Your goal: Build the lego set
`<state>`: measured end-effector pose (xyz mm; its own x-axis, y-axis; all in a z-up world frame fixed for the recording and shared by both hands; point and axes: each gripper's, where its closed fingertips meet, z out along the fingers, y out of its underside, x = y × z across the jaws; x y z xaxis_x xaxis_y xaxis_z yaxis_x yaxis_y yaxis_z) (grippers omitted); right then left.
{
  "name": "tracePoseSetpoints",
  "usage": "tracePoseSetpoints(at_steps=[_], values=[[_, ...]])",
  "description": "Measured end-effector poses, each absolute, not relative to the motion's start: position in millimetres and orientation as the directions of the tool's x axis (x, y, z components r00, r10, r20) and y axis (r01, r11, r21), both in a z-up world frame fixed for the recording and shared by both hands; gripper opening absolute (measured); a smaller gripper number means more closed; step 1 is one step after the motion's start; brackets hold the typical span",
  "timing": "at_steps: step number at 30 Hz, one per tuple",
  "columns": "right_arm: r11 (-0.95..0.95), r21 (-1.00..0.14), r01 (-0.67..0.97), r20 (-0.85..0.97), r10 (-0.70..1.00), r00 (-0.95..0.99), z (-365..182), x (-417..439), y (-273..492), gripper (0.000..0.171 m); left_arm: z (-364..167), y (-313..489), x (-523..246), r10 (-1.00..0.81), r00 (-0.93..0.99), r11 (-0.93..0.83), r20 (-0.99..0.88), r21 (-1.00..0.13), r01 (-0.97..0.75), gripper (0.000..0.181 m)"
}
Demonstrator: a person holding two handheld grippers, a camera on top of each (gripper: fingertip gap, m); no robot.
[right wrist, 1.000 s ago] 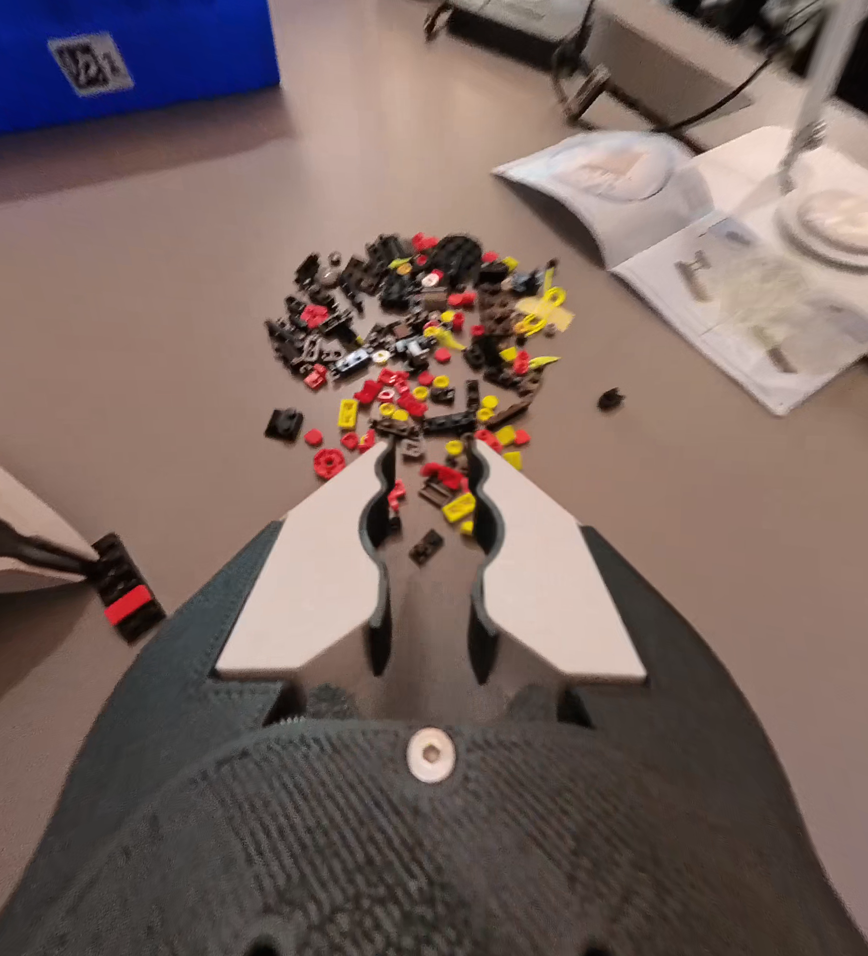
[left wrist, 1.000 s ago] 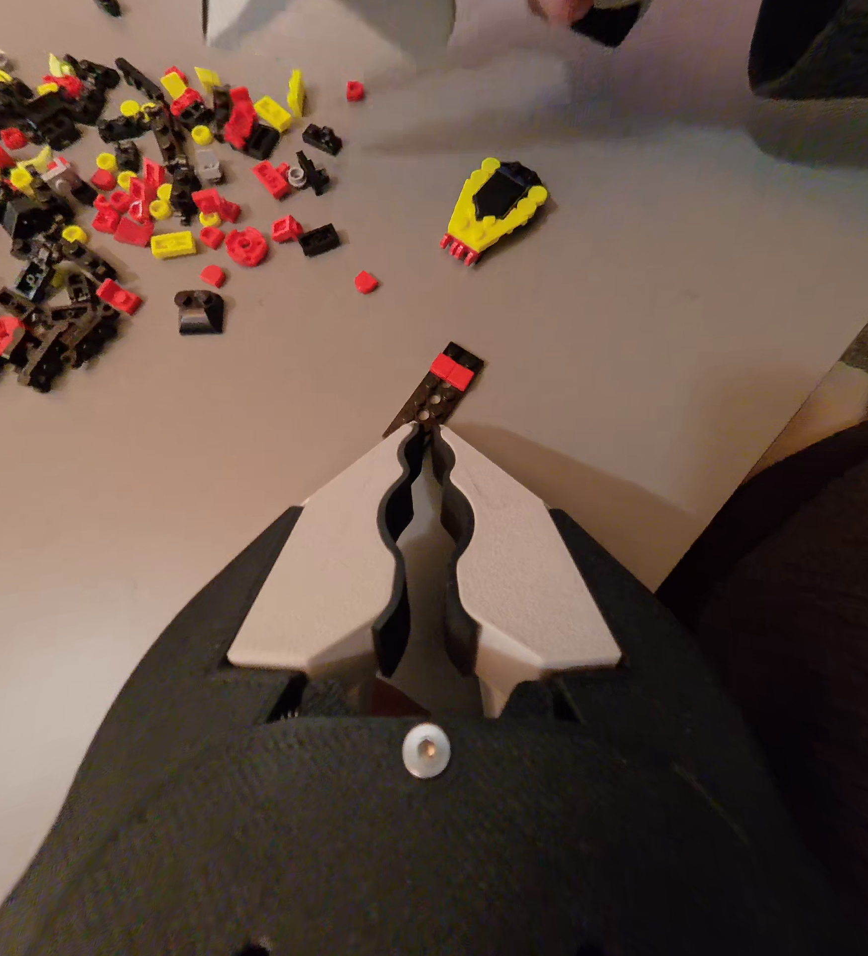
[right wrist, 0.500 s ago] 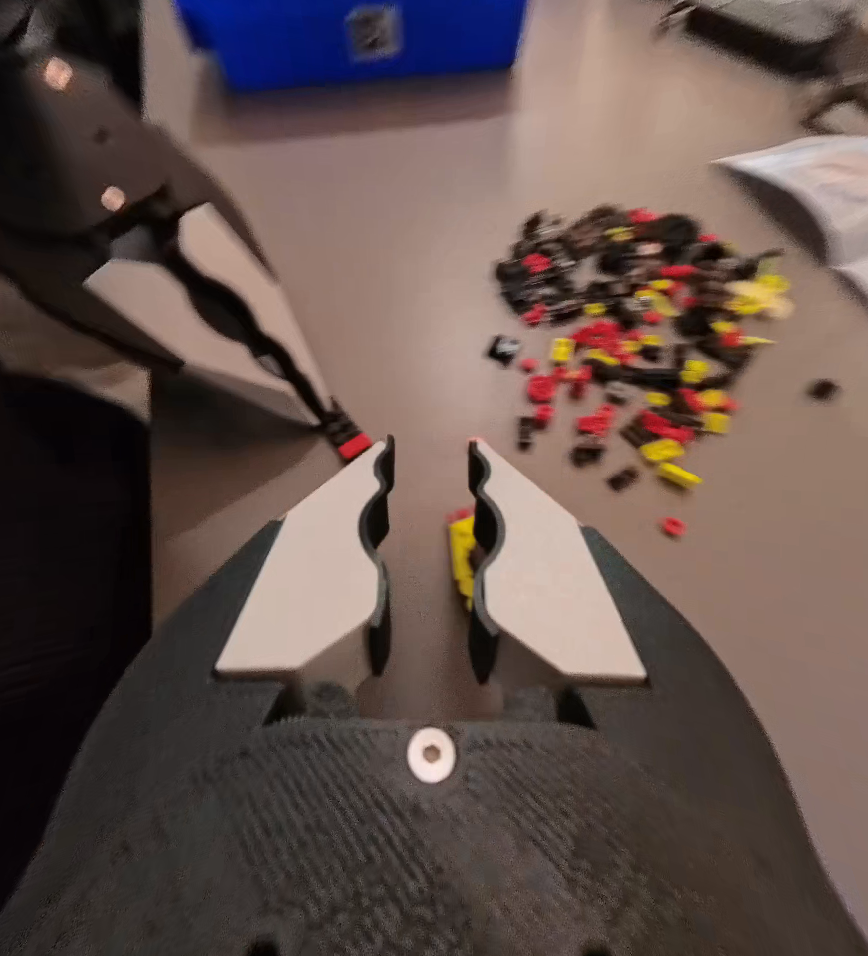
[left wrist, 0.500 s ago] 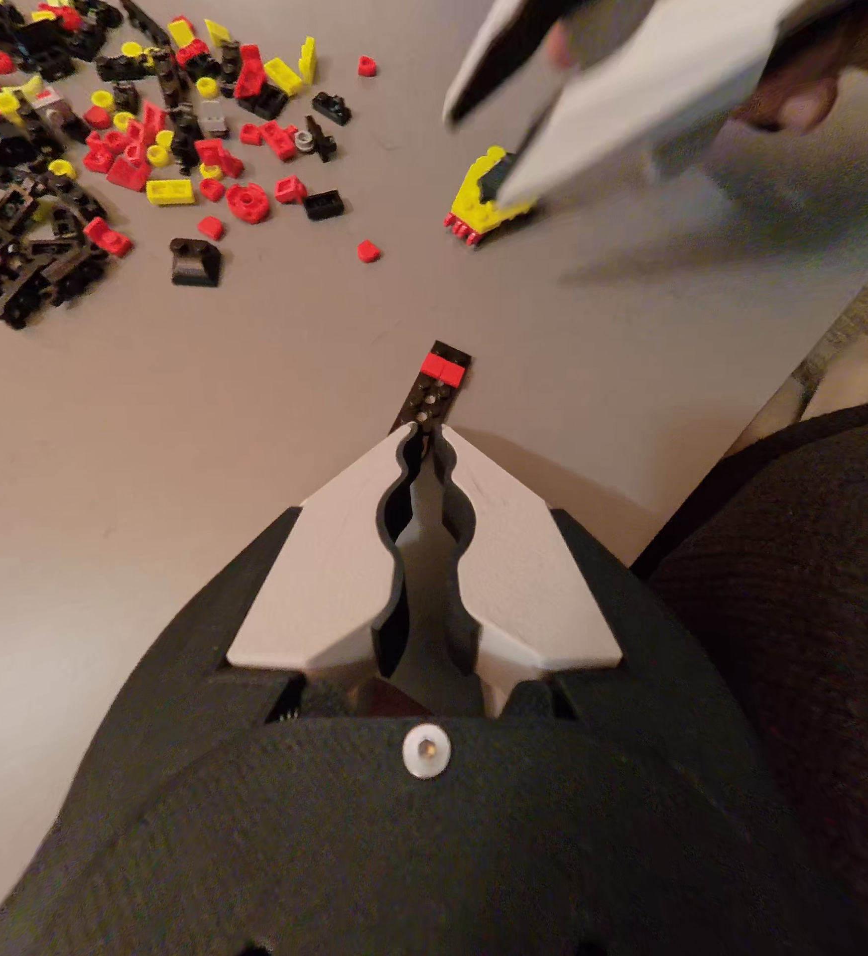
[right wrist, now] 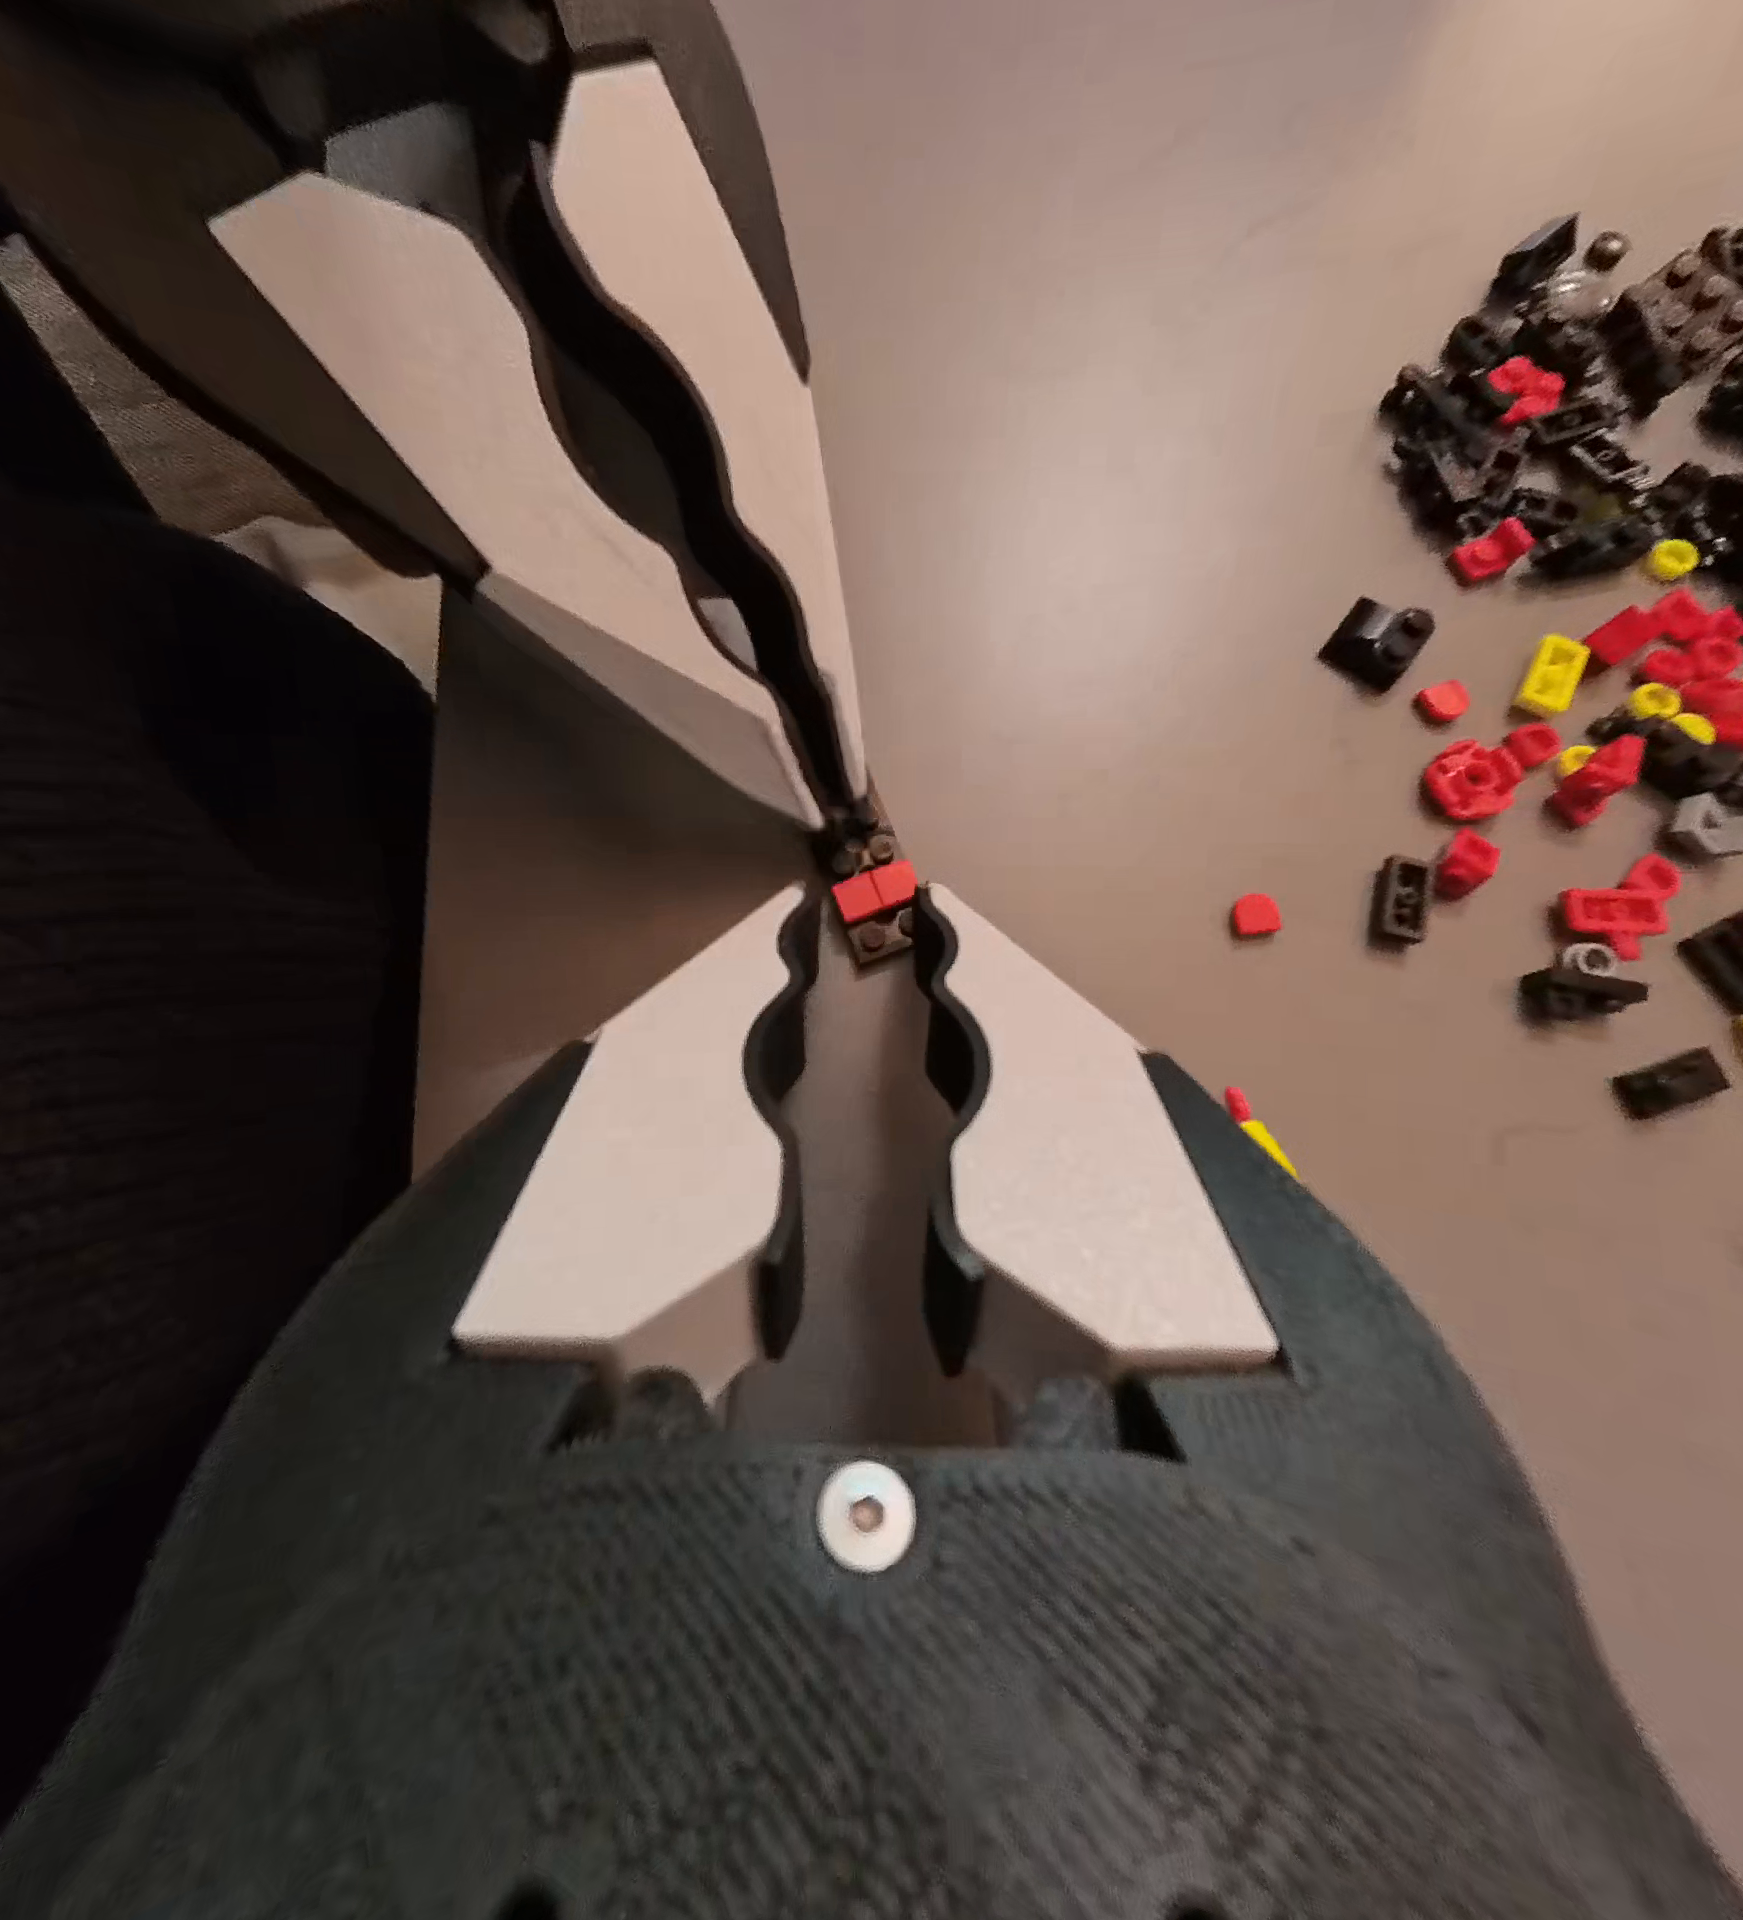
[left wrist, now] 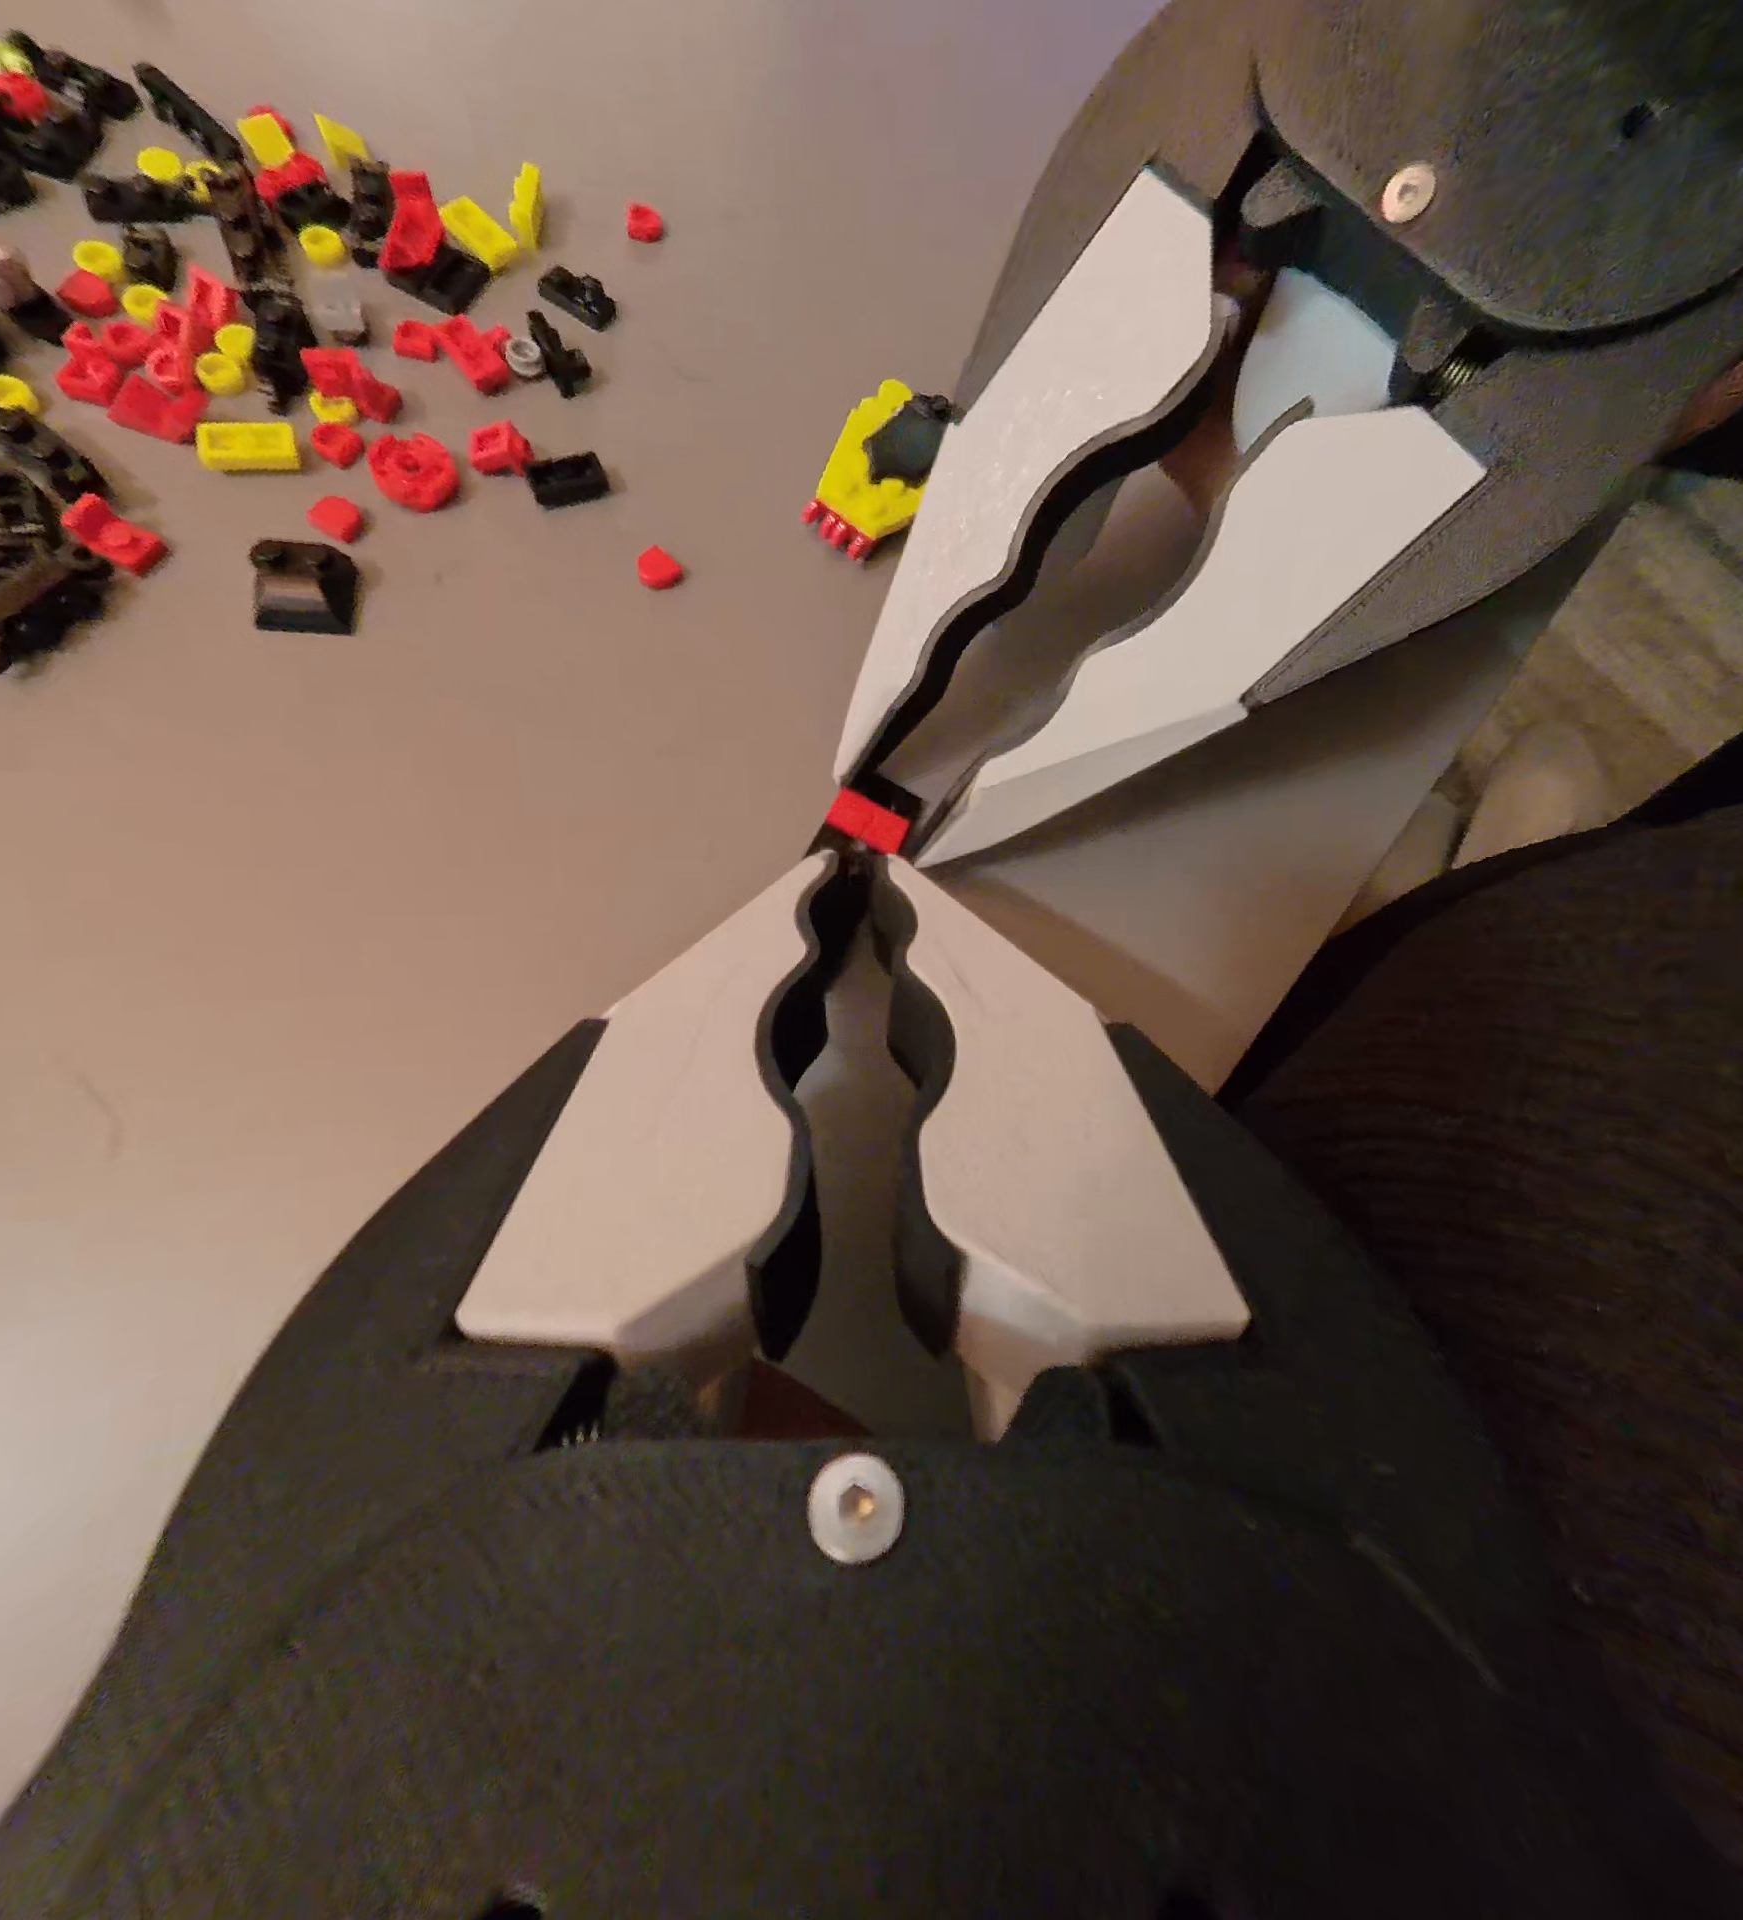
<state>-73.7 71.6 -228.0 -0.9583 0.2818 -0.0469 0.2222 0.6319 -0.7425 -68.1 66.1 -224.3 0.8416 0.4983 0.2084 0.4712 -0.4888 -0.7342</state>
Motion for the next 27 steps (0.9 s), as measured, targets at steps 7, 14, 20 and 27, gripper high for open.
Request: tracePoseSetpoints(at_steps=[7, 14, 20, 27], values=[[0.653, -0.744, 0.138, 0.024, 0.233, -0.972, -228.0, -74.7, 69.8, 0.021, -232.8, 67.9, -65.6, 0.499, 0.847, -0.531, 0.181, -0.708, 0.465, 0.003], [0.666, -0.741, 0.088, -0.013, 0.117, -0.993, -230.1, -72.7, 68.2, 0.015, -232.8, 67.4, -65.6, 0.500, 0.843, -0.526, 0.201, -0.702, 0.480, 0.002], [0.688, -0.721, 0.080, -0.008, 0.107, -0.994, -230.4, -67.7, 68.4, 0.014, -233.0, 66.6, -64.7, 0.508, 0.828, -0.510, 0.239, -0.692, 0.512, 0.000], [0.699, -0.710, 0.091, -0.002, 0.126, -0.992, -233.2, -67.6, 64.4, 0.014, -233.1, 65.2, -61.6, 0.504, 0.801, -0.494, 0.324, -0.652, 0.575, 0.000]])
